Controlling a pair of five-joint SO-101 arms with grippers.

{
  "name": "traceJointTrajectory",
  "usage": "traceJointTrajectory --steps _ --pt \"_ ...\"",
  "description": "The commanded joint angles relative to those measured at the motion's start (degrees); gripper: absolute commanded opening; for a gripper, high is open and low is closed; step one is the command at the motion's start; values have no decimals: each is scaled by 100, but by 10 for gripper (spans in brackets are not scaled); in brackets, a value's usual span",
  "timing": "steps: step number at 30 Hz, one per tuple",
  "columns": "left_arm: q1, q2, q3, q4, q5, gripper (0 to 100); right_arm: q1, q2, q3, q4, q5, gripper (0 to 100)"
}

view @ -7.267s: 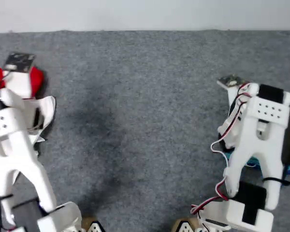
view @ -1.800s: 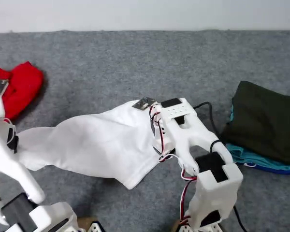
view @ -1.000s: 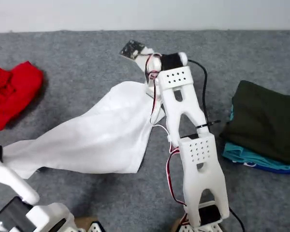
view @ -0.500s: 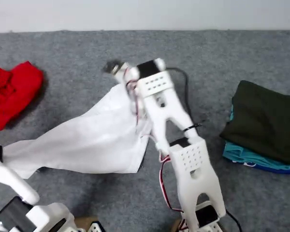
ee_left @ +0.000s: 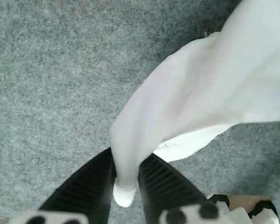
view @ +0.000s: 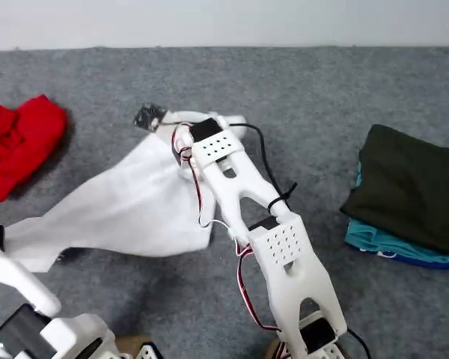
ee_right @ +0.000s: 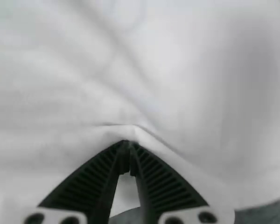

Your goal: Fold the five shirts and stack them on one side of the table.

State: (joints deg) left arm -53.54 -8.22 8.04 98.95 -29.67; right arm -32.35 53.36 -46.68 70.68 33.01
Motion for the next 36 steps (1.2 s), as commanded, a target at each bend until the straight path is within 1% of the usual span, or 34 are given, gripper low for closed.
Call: traceJointTrajectory --steps 1,8,13,17,20,25,31,34,36 --pt "-35 -273 -31 158 -9 13 145 -66 -475 -233 0 9" --pt "-35 -273 -22 158 -9 13 101 -57 -1653 690 -26 9" --pt "-9 -273 -22 149 -9 13 13 -22 -2453 1868 -35 9" --pt "0 -273 -22 149 0 13 -171 -22 -2585 2888 -44 9" --pt "0 -273 -22 149 0 13 -286 -40 -2532 3248 -53 9" --pt "-9 -273 -22 149 0 13 -391 -312 -2163 3248 -607 9" --pt "-9 -273 -31 149 0 13 -611 -1182 -492 3248 -703 17" --pt "-9 -273 -31 149 0 13 -760 -1631 378 3248 -765 96" --pt "0 -273 -31 149 0 13 -910 -1859 818 3231 -1029 158"
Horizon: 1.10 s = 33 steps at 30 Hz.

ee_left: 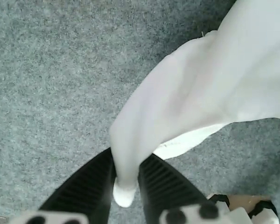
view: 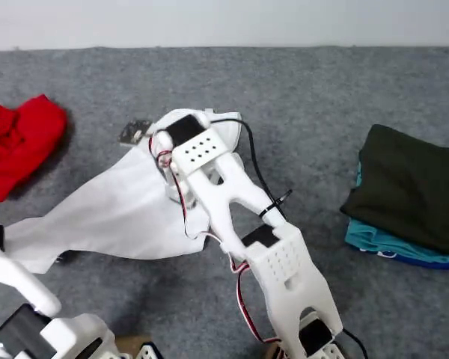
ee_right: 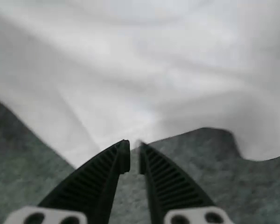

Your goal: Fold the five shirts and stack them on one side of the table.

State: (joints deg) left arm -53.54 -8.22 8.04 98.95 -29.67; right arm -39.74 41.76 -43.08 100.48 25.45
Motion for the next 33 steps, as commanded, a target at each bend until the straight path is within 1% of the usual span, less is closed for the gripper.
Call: traceJointTrajectory --steps 1,3,11,14,19,24,26,28,31,33 --pt "0 -273 -31 149 0 13 -259 -778 633 242 -369 180" --pt "0 -273 -31 149 0 13 -470 -875 844 242 -404 203" --pt "0 -273 -22 141 0 13 -1411 -866 1231 242 -431 208" --pt "0 -273 -22 141 0 13 -1604 -848 1240 224 -440 240" --pt "0 -273 -22 141 0 13 -1402 -303 1222 163 -413 243" --pt "0 -273 -22 141 0 13 -1051 242 1196 -233 -413 240" --pt "0 -273 -22 141 0 13 -963 321 1196 -321 -396 203" --pt "0 -273 -22 141 0 13 -884 356 1196 -338 -378 130" --pt "9 -273 -22 141 0 13 -804 382 1196 -277 44 10" --pt "79 -273 -22 141 0 13 -708 321 1196 -198 193 19"
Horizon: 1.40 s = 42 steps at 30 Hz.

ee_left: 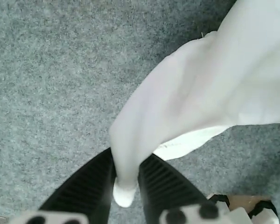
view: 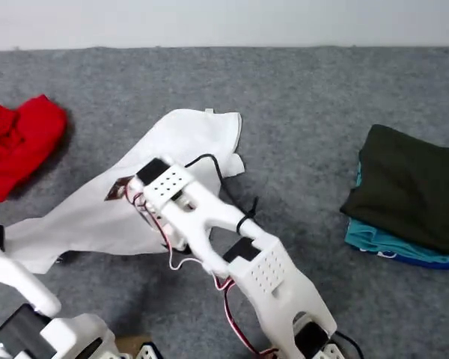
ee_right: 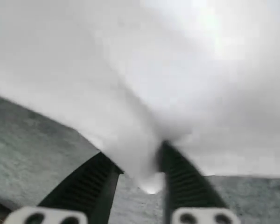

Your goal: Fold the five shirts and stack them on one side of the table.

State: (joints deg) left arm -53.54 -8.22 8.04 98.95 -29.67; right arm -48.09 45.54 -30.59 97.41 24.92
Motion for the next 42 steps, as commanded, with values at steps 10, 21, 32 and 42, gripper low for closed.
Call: traceJointTrajectory --steps 10,21,32,42 --pt "932 -1495 -75 149 404 13 910 -1481 -334 541 422 10" --pt "3024 -2760 -119 -193 2084 13 1991 -4347 -360 532 571 10" --pt "3648 -2716 -2818 -1178 2673 13 2949 -6545 -369 -646 1125 10" --pt "3727 -2760 -3925 -2866 2356 19 3890 -7442 -369 -2466 1415 10"
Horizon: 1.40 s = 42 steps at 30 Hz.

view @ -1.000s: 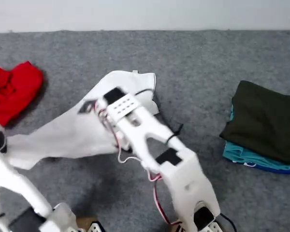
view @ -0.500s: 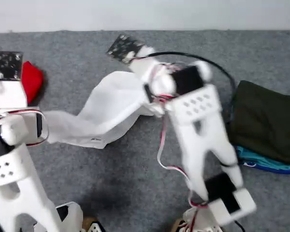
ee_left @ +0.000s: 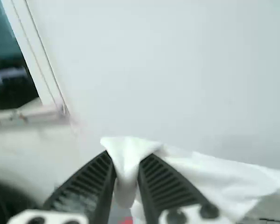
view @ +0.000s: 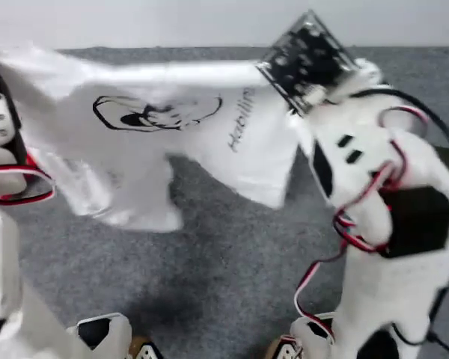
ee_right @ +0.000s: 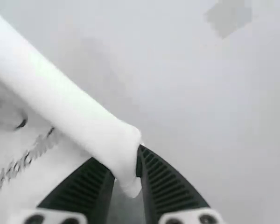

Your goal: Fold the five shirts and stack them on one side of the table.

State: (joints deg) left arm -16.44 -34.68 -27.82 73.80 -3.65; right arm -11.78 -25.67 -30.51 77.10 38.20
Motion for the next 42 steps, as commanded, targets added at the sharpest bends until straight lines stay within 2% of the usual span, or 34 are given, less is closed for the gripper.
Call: traceJointTrajectory --steps 1,11,18,22,27,30,33,38,42 --pt "18 -114 -462 -360 -387 18 330 -382 -378 -514 123 10" --pt "-26 -123 -1807 -325 -1424 17 725 -1191 -378 -356 369 10" --pt "-26 -123 -2659 527 -1626 17 884 -1701 -378 778 607 10" --pt "-18 -44 -2642 1037 -1626 18 884 -1578 -167 1499 607 10" --pt "18 299 -1499 1213 -1626 18 848 -1086 800 1578 598 10" --pt "62 607 -532 1134 -1626 17 848 -646 1749 1147 589 10" --pt "202 1081 699 659 -1635 16 848 -136 2822 277 598 10" --pt "220 1934 2281 -993 -1626 16 840 866 4026 -1921 624 10" --pt "237 2646 2624 -2101 -1618 16 840 1851 4123 -3336 949 10"
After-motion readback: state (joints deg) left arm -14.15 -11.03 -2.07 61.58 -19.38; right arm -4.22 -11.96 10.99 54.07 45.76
